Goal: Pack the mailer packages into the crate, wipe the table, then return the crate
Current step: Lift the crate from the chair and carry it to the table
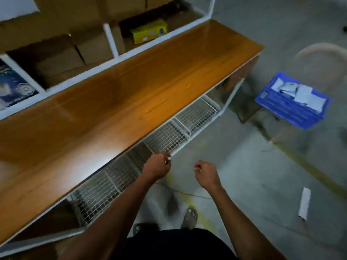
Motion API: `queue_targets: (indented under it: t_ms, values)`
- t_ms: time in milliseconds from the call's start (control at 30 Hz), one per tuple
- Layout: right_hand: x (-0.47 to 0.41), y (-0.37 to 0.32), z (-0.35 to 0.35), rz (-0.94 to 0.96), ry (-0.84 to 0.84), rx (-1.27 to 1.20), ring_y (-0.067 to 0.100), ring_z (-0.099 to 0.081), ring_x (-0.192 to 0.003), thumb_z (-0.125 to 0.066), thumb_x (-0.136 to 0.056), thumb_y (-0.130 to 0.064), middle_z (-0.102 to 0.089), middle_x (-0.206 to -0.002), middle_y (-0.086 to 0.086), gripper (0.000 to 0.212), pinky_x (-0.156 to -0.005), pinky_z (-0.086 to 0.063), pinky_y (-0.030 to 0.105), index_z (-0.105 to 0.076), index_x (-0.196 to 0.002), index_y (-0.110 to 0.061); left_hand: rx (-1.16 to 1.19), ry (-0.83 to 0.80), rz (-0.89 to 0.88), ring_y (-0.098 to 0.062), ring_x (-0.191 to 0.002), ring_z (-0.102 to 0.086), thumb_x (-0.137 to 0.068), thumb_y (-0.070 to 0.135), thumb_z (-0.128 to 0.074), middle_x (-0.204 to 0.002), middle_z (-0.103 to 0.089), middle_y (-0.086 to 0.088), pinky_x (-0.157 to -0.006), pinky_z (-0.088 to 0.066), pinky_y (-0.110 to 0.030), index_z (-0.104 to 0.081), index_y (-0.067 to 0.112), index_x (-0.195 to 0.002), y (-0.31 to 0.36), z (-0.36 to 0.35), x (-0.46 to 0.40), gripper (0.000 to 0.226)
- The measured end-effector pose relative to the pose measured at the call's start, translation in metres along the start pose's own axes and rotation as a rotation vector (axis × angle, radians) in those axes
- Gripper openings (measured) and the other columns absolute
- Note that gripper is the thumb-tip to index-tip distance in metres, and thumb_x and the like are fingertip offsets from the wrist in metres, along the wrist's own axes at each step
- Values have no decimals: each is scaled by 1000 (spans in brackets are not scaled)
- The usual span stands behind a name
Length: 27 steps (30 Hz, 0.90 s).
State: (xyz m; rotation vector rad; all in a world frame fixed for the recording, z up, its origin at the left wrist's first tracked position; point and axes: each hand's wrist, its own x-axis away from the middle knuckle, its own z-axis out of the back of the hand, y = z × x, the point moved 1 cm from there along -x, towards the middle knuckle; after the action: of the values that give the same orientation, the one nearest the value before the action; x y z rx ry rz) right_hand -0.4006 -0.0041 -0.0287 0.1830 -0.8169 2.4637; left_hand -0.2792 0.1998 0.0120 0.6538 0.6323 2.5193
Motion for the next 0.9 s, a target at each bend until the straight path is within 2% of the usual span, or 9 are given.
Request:
queue_targets:
  t_ms: [67,200,267,367,500,633,900]
  values:
    - [-3,45,18,-51,21,-13,30,-72,-86,-56,-89,-13,-76,-91,7,21,-75,-59,34,-76,-93,-20,-4,-47,-42,-30,-108,-72,-91,36,-53,-121,-77,-5,-90,-58,-38,-77,15,-105,36,-28,-24,35]
    - [-8,114,68,-172,128,-59,31,-72,-87,-58,-90,-15,-75,-92,7,19,-75,-62,38,-75,-93,-21,-53,-134,-160,-31,-110,-72,-86,41,-48,-121,-77,-7,-96,-56,-38,-75,14,-115,123,-69,-64,48]
    - [-12,141,93,-229,188,-87,30,-73,-88,-60,-91,-16,-75,-95,6,18,-77,-62,39,-76,-94,-22,-86,-153,-203,-31,-111,-71,-95,33,-58,-119,-76,-10,-96,-53,-36,-71,16,-127,170,-75,-81,39]
    - [-18,185,126,-303,288,-138,30,-73,-88,-64,-91,-11,-76,-95,8,16,-78,-63,40,-77,-94,-20,-109,-164,-305,-31,-108,-73,-97,20,-66,-113,-78,-11,-95,-53,-33,-71,17,-128,227,-96,-117,32]
    - [-30,236,155,-386,365,-214,26,-74,-87,-69,-93,-9,-76,-98,8,14,-80,-62,36,-79,-98,-17,-161,-205,-344,-30,-108,-74,-96,24,-65,-116,-78,-7,-96,-58,-35,-72,21,-127,282,-127,-164,31]
    - [-59,283,177,-461,398,-239,23,-74,-85,-69,-95,-11,-76,-101,6,13,-81,-62,35,-78,-101,-17,-197,-258,-384,-29,-114,-71,-97,25,-63,-121,-76,-5,-95,-54,-33,-70,24,-129,335,-157,-207,32]
    - [-172,380,262,-595,401,-190,23,-73,-84,-73,-93,-16,-77,-101,6,9,-79,-54,22,-77,-101,-19,-221,-419,-384,-30,-116,-69,-95,30,-63,-125,-75,-3,-98,-57,-36,-70,29,-127,445,-210,-361,33]
